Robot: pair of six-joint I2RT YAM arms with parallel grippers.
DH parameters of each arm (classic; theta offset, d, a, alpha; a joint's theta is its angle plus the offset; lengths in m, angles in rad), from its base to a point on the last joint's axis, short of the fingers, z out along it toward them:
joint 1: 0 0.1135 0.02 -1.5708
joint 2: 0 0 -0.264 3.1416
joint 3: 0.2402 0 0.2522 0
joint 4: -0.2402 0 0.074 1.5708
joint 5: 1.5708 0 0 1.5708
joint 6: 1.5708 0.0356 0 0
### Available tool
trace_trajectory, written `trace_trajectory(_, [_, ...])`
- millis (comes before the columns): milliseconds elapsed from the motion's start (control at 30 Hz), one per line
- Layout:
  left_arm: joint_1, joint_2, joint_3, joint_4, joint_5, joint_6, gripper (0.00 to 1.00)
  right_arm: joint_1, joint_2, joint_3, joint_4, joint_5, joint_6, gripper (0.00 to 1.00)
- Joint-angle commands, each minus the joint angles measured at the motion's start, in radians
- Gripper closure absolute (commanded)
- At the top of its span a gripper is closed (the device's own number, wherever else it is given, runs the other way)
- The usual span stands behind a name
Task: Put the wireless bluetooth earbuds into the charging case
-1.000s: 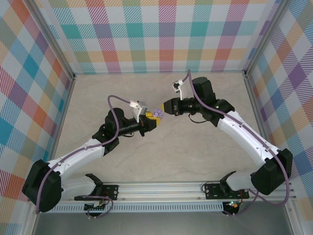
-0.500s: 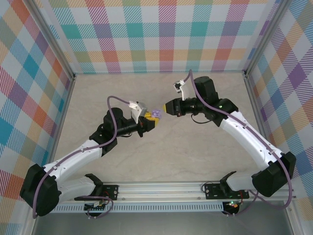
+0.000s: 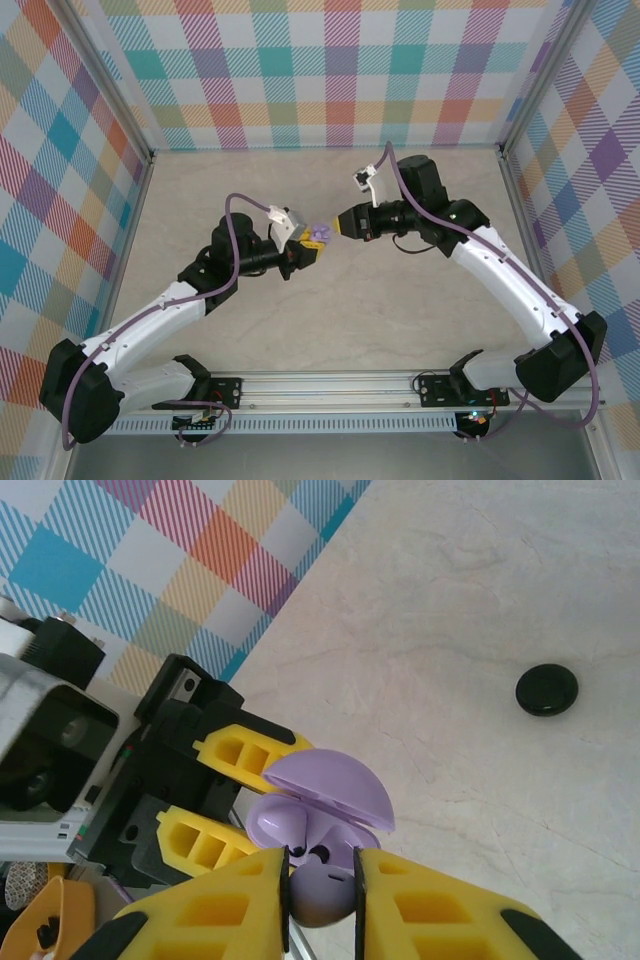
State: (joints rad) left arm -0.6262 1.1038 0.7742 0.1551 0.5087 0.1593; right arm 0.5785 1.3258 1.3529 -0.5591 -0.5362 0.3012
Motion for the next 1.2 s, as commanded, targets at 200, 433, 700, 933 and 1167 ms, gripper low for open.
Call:
trace_trajectory(200, [-0.021,-0.030,0.027,0.013,0.021,0.038,0.78,0.021,0.030,0.048,-0.031,-0.023,-0.028,0.79])
trace_trajectory(433, [-0.021,-0.035,0.028,0.021,-0.011,0.027,0.79,0.028,0.035,0.053,-0.040,-0.016,-0.034,0.79])
trace_trajectory(700, [-0.023,-0.035,0.026,0.031,-0.017,0.023,0.79,0.032,0.041,0.054,-0.044,-0.015,-0.036,0.79])
trace_trajectory(933, [-0.023,-0.039,0.026,0.042,0.000,0.021,0.79,0.036,0.051,0.058,-0.048,-0.016,-0.041,0.79])
trace_trajectory(1167, [-0.023,-0.039,0.028,0.047,0.008,0.019,0.79,0.040,0.065,0.066,-0.058,-0.011,-0.045,0.79])
